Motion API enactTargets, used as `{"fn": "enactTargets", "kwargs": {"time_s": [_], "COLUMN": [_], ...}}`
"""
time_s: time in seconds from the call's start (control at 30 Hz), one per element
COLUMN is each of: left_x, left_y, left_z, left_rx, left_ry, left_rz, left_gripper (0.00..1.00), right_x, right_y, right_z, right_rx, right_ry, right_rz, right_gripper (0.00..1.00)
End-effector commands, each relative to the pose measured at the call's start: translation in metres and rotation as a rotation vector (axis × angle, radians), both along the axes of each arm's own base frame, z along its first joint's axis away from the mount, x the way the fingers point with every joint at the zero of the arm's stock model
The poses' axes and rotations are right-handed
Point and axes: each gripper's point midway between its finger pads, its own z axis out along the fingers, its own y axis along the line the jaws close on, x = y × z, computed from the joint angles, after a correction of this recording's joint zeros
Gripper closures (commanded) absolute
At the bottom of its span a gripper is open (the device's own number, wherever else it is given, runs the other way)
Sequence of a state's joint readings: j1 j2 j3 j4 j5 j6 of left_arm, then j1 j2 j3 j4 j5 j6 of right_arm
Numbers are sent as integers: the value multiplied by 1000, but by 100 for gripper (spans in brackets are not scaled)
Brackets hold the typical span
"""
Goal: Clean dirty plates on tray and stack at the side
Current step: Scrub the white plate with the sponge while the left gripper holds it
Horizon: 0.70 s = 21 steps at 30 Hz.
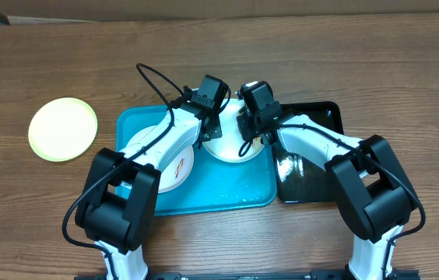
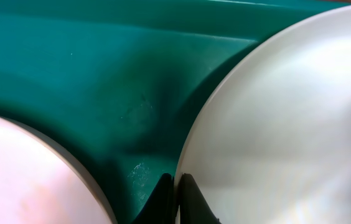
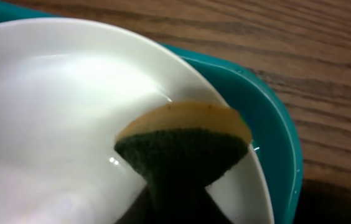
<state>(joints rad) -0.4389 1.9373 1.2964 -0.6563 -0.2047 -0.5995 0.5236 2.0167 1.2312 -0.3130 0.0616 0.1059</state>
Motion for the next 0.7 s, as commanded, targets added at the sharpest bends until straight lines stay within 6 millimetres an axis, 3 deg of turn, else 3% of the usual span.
{"fn": "enactTargets", "kwargs": {"time_s": [0.0,0.17,0.43,0.67], "left_x": [1,2,2,2], "left_y": [3,3,3,3], "left_z": [-3,-3,-3,-3], "left_rx": [15,14,13,13], "left_ry": [-4,-5,-7,-8], "left_rz": [6,7,6,6], "left_gripper": [96,96,96,96], "right_x": [-6,-12,-24,-45], "right_y": [0,-4,-9,-1], "right_z": [0,-5,-10,-16], "right_rx": [3,-9,42,121], "right_ry": [26,59,147,275], "right_rz": [10,-1,-162,-224], "right_gripper": [90,90,90,90]}}
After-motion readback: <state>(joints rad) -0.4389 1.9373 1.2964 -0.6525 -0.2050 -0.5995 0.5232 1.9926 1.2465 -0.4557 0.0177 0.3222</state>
